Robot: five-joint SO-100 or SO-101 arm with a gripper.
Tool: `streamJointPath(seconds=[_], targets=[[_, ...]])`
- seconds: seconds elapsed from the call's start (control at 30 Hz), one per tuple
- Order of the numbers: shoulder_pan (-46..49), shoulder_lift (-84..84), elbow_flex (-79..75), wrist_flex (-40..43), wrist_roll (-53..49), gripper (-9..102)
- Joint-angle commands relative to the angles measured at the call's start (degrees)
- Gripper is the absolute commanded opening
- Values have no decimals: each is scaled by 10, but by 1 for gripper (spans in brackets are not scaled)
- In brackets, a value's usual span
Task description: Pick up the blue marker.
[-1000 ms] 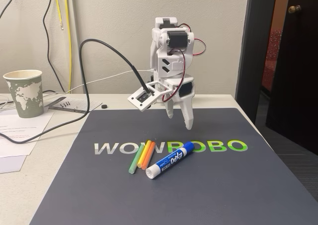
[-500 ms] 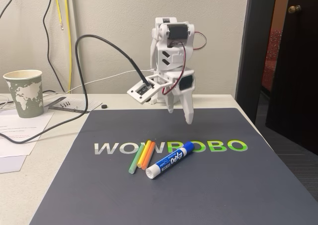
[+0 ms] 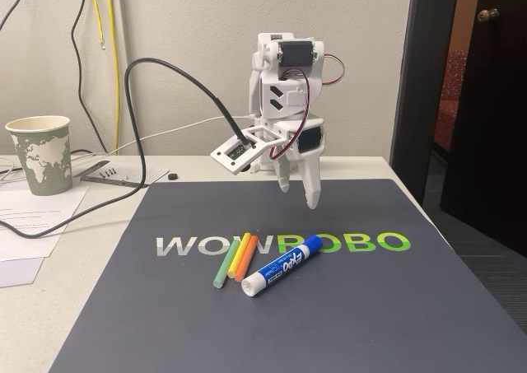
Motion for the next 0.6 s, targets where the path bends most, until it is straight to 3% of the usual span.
streamJointPath(seconds=[0.0, 0.13, 0.27, 0.57], targets=[[-4, 6, -25, -5, -10, 27], [1, -7, -47, -4, -23, 26], [5, -141, -287, 121, -40, 24], [15, -206, -390, 120, -69, 21]])
